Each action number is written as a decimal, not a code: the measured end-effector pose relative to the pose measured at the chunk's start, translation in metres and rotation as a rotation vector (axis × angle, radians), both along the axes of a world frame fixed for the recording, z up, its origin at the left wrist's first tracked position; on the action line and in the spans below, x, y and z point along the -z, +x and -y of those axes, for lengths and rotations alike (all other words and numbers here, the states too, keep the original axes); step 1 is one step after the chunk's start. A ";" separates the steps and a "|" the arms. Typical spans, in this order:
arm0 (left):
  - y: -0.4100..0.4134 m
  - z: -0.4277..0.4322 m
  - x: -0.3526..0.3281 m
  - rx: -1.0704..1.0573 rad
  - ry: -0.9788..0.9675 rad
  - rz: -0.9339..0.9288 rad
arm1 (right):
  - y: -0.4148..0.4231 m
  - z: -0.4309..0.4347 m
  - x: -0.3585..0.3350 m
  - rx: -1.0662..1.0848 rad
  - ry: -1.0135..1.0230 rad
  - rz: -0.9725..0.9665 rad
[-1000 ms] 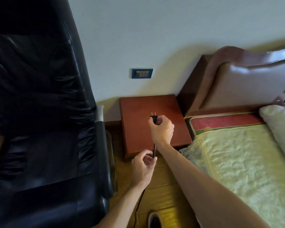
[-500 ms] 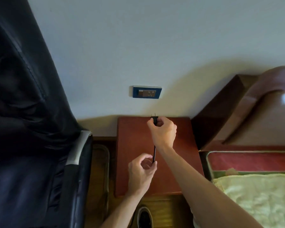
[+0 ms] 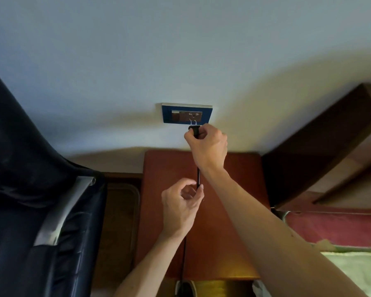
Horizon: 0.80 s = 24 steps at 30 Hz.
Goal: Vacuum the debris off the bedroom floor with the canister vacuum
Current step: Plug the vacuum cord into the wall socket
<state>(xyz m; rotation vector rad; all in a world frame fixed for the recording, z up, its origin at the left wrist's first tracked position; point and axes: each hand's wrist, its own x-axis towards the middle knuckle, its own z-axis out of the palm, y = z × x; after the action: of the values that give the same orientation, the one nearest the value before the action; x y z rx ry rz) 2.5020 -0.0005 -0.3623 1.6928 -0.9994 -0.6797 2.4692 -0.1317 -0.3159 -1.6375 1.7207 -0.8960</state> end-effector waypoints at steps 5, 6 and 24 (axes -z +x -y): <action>0.007 0.011 0.006 -0.029 0.001 -0.024 | 0.005 0.010 0.003 -0.012 -0.066 -0.016; 0.008 0.011 0.007 -0.027 0.001 -0.025 | 0.006 0.011 0.004 -0.011 -0.079 -0.019; 0.022 0.018 0.007 0.001 0.010 -0.103 | 0.010 0.011 0.003 0.026 -0.113 -0.010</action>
<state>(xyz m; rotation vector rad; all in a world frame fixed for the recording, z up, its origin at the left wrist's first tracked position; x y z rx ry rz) 2.5239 -0.0182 -0.3695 1.6483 -0.9259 -0.7663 2.4792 -0.1423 -0.3189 -1.6977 1.7294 -1.0155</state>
